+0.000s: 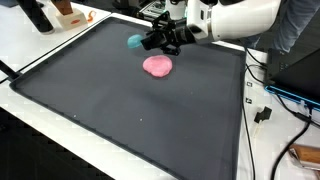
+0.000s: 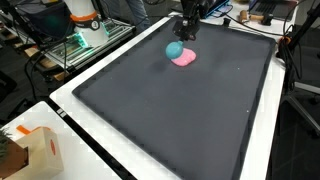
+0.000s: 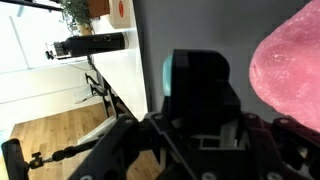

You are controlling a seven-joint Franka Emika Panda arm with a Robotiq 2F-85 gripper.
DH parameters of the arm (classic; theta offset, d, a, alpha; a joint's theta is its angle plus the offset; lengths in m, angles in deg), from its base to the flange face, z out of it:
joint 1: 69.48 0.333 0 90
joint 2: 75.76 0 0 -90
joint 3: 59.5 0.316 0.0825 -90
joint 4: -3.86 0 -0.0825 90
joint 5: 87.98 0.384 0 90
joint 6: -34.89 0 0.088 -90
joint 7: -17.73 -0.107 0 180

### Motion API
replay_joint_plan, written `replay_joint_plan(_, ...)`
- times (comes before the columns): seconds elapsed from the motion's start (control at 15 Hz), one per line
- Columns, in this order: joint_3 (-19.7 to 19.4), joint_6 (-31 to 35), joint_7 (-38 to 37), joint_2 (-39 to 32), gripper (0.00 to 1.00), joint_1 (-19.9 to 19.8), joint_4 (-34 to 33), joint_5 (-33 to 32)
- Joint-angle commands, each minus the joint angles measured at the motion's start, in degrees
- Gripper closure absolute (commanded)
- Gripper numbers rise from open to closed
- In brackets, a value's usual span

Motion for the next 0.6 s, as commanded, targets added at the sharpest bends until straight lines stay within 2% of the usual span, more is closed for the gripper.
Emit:
replay_joint_plan(0.0,0.30,-4.28,-1.79,-3.34,0.75,0.83,-3.19,-0.87)
replay_joint_plan(0.53,0.25,-5.62,-1.73,-6.73,0.75,1.08,-5.85,-1.18)
